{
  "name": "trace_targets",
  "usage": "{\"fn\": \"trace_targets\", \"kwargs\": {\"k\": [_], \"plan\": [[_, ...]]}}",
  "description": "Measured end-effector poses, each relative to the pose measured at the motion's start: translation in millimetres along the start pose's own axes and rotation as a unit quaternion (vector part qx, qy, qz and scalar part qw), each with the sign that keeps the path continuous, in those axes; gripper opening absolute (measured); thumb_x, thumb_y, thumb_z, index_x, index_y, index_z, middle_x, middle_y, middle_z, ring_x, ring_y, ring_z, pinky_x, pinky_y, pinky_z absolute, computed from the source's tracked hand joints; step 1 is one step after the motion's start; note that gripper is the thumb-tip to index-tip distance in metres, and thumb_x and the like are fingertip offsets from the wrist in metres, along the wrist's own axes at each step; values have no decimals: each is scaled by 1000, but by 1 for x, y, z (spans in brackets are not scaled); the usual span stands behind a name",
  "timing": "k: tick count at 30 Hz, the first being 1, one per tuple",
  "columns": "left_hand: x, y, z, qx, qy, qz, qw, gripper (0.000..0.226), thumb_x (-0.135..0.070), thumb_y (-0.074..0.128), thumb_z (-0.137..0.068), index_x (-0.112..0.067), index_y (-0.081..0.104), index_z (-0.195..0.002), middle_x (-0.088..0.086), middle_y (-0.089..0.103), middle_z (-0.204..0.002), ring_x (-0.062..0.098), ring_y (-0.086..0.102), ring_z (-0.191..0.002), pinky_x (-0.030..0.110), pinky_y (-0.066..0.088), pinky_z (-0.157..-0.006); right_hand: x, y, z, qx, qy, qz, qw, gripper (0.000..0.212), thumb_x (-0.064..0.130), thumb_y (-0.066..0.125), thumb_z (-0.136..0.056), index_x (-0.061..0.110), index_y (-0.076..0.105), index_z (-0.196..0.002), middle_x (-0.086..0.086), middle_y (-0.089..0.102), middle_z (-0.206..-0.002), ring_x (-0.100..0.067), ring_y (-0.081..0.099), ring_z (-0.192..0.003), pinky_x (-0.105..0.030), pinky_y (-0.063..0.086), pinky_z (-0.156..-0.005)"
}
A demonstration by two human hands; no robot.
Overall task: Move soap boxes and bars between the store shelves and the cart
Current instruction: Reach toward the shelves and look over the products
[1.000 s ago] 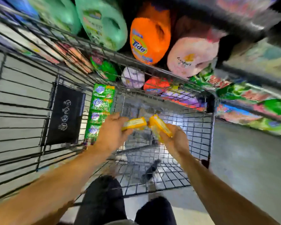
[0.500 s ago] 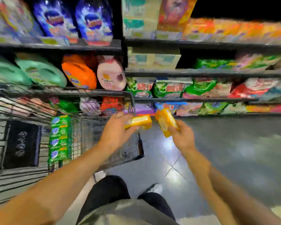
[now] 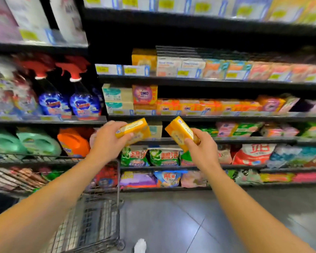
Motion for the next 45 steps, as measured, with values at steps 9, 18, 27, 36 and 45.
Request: {"fn": "trace_targets", "kwargs": {"k": [9, 18, 27, 36, 45], "plan": [[-33, -57, -113, -132, 51, -29, 990, 38, -22, 70, -89, -11, 66, -125, 12, 66, -116, 31, 58, -112, 34, 38, -90, 80, -38, -87, -35, -137, 49, 989, 41, 21, 60, -98, 22, 55, -138, 10, 52, -114, -5, 47, -105, -23, 38, -89], [-41, -66, -247, -127, 98, -80, 984, 42, -28, 66, -90, -16, 61, -130, 14, 58, -120, 35, 52, -112, 44, 40, -98, 105, -25, -162, -35, -160, 44, 985, 40, 20, 60, -98, 23, 55, -138, 11, 55, -114, -9, 51, -108, -32, 47, -95], [-35, -13, -289, -69, 82, -169, 980, 37, -42, 63, -92, -27, 65, -125, 15, 46, -125, 36, 37, -110, 39, 34, -97, 90, -7, -203, -28, -140, 19, 990, 41, 19, 61, -97, 24, 55, -138, 10, 55, -121, -6, 50, -114, -28, 47, -97], [-30, -11, -287, -100, 56, -105, 988, 38, -38, 73, -86, -24, 68, -121, 7, 44, -130, 24, 52, -112, 34, 45, -90, 82, 5, -213, -14, -150, 16, 989, 42, 19, 61, -97, 24, 55, -139, 13, 54, -118, -7, 50, -114, -27, 46, -95], [-26, -11, -291, -125, 52, -109, 985, 34, -39, 73, -85, -23, 73, -115, 4, 50, -126, 24, 51, -113, 39, 49, -91, 88, 14, -215, -3, -171, 11, 985, 41, 19, 62, -97, 24, 57, -137, 14, 54, -118, -7, 50, -116, -24, 46, -93]]}}
Point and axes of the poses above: each hand's wrist, its own z-axis away from the middle knuckle, its own y-axis out of the palm, x = y × z, the point moved 10 cm from there along -z, towards the middle knuckle
